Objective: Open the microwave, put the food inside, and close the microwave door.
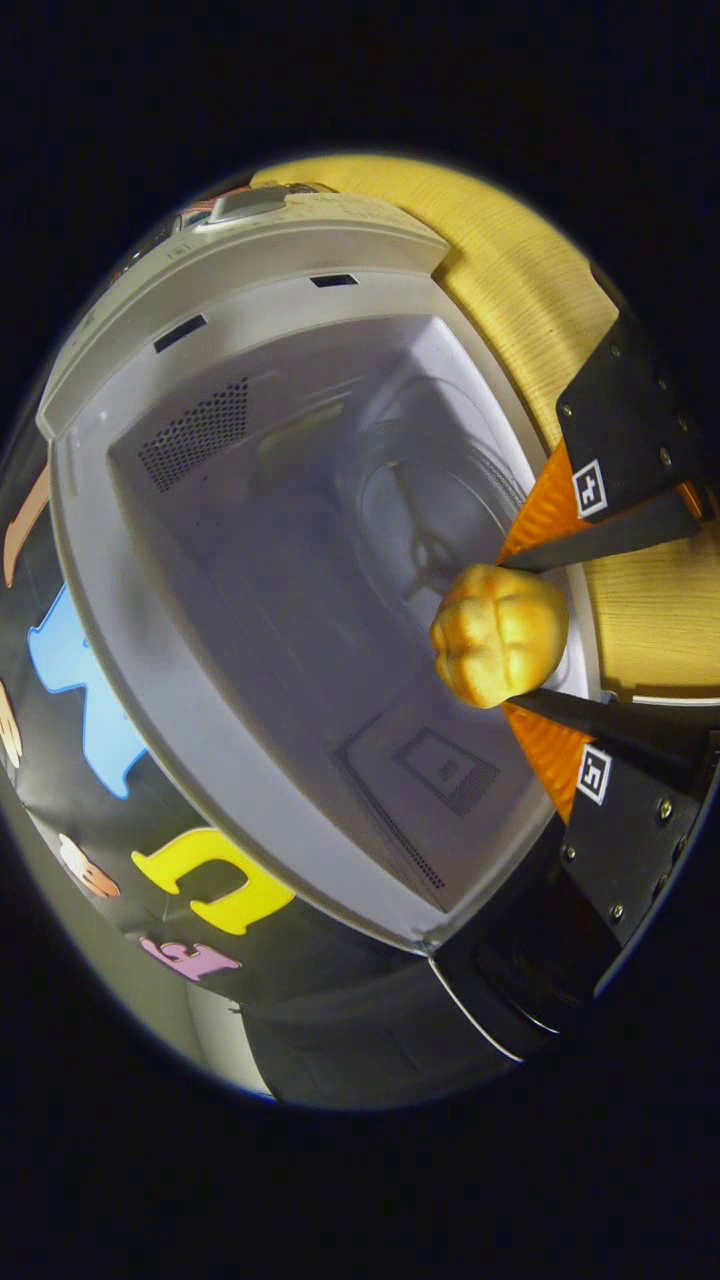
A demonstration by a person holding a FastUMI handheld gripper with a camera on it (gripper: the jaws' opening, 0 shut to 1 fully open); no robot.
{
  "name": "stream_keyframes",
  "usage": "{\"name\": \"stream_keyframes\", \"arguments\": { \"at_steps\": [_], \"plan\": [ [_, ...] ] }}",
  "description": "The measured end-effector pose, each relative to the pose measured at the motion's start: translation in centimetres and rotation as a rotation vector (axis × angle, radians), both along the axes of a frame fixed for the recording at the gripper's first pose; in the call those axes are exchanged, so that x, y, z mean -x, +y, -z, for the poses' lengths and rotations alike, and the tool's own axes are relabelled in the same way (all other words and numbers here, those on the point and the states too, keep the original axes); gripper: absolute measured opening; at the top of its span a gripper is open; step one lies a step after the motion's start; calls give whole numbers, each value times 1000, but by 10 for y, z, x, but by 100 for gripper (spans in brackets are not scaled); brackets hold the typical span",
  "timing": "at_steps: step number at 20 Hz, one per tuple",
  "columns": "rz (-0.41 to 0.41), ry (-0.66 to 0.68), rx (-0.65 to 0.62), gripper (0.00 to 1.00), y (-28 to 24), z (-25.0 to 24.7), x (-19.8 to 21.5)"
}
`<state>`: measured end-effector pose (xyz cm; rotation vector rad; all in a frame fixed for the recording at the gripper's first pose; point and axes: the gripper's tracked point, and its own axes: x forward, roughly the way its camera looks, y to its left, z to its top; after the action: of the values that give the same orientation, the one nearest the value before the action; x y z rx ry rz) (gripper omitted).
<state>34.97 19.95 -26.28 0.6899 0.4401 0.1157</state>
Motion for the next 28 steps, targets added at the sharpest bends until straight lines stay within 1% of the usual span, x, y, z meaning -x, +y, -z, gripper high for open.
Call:
{"name": "stream_keyframes", "arguments": {
  "at_steps": [1, 4, 5, 7, 8, 9, 11, 12, 16, 17, 18, 20, 23, 25, 26, 28],
  "plan": [
    [3, 9, 1, 68, 1, 4, -5],
    [40, -22, 42, 68, -4, 2, -15],
    [38, -25, 56, 73, -4, 4, -15],
    [29, -39, 79, 74, -1, 5, -16],
    [27, -42, 87, 78, -3, 4, -15],
    [29, -46, 97, 79, -4, 3, -15],
    [18, -67, 96, 86, 0, -2, -14],
    [22, -64, 111, 96, -2, -1, -13],
    [-7, -73, 104, 98, 0, -8, -3],
    [-1, -84, 113, 98, -3, -14, 1],
    [-1, -102, 115, 98, -5, -22, 7],
    [-27, -138, 89, 97, -3, -44, 24],
    [-70, -195, 54, 97, -2, -86, 62],
    [-98, -262, 75, 97, 1, -122, 91],
    [-120, -307, 97, 97, 5, -141, 108],
    [-198, -409, 133, 97, 24, -180, 152]
  ]
}}
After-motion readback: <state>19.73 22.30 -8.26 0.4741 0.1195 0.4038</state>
